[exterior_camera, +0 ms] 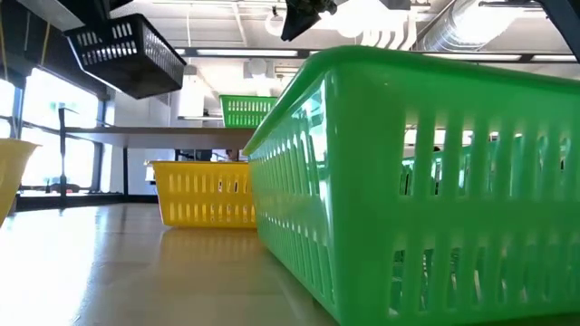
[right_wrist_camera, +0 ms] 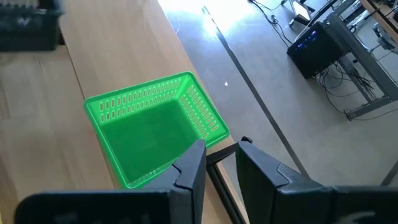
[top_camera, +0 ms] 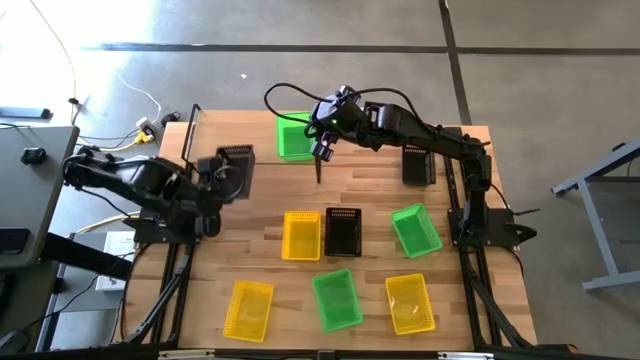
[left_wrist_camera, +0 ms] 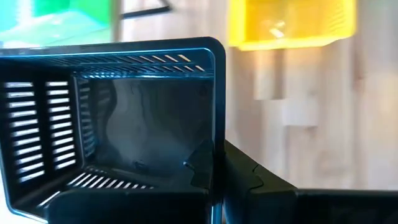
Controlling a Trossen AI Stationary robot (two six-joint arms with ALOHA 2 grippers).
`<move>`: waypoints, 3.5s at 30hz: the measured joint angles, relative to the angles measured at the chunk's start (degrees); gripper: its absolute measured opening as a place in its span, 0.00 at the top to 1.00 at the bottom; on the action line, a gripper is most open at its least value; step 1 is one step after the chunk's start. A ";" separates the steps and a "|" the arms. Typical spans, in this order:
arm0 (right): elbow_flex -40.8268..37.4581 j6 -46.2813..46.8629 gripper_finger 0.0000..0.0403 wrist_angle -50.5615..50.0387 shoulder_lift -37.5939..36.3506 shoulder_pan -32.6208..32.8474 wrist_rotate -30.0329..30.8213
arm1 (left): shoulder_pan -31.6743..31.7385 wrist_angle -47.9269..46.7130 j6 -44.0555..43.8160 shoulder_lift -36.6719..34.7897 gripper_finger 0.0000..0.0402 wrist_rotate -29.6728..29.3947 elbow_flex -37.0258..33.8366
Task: Stack baskets on shelf by color
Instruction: Put the left black basket on the shelf, then put the top yellow basket on the shelf
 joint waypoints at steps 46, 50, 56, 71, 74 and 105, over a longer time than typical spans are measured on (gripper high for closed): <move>0.00 -1.49 0.81 0.02 0.00 0.00 -1.95 | 59.00 -1.29 56.27 7.92 1.00 11.43 1.03; 0.00 -1.49 0.81 0.02 0.00 0.00 -1.95 | 60.03 -1.29 58.06 8.49 1.00 11.41 1.03; 0.00 -1.49 0.81 0.02 0.00 0.00 -1.95 | 60.21 -0.98 58.36 9.00 0.98 11.23 1.03; 0.00 -1.48 0.81 0.02 0.00 0.00 -1.90 | 60.21 -0.85 58.68 9.06 0.86 9.05 1.03; 0.00 -1.46 0.81 0.02 0.00 0.01 -1.93 | 59.79 -0.85 56.20 9.06 0.82 7.80 1.03; -5.93 16.72 0.74 0.00 0.07 18.62 -22.48 | 41.25 -1.14 15.41 0.35 0.71 22.27 1.03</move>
